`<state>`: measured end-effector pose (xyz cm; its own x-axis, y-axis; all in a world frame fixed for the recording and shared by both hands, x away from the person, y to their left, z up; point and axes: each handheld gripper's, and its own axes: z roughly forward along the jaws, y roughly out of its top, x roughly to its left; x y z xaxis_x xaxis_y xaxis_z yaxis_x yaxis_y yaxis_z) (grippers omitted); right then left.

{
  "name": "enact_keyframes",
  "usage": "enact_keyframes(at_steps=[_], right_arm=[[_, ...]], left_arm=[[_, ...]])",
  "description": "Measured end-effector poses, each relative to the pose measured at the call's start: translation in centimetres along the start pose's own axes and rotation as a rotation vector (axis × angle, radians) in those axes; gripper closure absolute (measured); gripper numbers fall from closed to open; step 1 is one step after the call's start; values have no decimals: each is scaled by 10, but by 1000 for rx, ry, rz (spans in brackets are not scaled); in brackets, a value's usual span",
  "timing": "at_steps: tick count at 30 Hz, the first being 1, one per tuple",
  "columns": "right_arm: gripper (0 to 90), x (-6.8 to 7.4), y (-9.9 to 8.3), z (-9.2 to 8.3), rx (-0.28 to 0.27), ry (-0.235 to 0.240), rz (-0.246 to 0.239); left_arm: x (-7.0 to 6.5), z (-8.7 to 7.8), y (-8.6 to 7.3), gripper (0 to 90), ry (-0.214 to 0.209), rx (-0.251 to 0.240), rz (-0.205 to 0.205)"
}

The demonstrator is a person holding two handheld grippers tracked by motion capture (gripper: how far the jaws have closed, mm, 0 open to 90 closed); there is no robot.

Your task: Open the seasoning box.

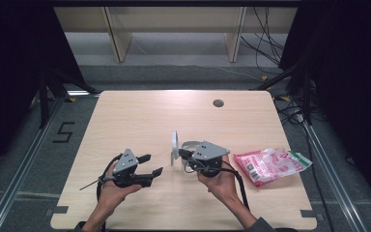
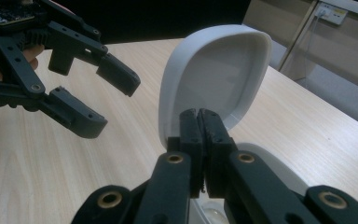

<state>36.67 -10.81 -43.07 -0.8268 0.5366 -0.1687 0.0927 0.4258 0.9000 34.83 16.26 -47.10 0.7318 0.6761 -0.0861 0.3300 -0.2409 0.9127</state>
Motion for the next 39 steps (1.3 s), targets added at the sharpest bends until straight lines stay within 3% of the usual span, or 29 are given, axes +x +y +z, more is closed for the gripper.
enact_keyframes(at_steps=[4,6,8,11,12,13,14,16,19,22,23,25,33,34,35,37,38,39], right_arm=[[838,-3,-2,-5,-4,-22,32],[791,-6,-4,-8,-5,-31,39],[728,-9,-8,-12,5,-42,77],[641,-17,-15,-19,-4,-71,85],[617,-16,-17,-22,7,-88,118],[590,-21,-21,-26,7,-102,115],[549,-24,-26,-32,5,-99,162],[529,-25,-28,-34,-4,-125,163],[492,-28,-35,-44,16,-136,212],[463,-31,-41,-51,9,-160,204],[456,-29,-44,-56,19,-164,239],[435,-30,-48,-63,22,-170,246],[414,-34,-68,-85,33,-200,288],[413,-37,-70,-88,35,-209,265],[412,-36,-72,-89,26,-209,297],[410,-39,-76,-94,30,-221,293],[410,-37,-76,-96,39,-229,331],[411,-40,-79,-98,26,-226,319]], left_arm=[[-1,0,-1,321,-4,4,2],[-1,0,-1,320,-6,7,5],[-2,0,-2,313,-3,12,2],[-3,0,-2,277,8,15,7],[-3,0,-2,262,14,20,10],[-4,0,-2,257,12,20,9],[-4,0,-2,253,13,21,10],[-6,0,-2,253,14,17,6],[-6,0,-2,245,7,22,5],[-5,-1,-2,241,6,23,-2],[-5,-1,-2,236,7,21,-9],[-4,-1,-2,234,9,25,-9],[-4,0,-3,230,0,28,-16],[-4,0,-3,230,0,25,-21],[-3,0,-4,230,3,31,-18],[-3,1,-4,230,2,30,-15],[-3,0,-4,230,2,31,-16],[-3,0,-4,230,3,36,-14]])
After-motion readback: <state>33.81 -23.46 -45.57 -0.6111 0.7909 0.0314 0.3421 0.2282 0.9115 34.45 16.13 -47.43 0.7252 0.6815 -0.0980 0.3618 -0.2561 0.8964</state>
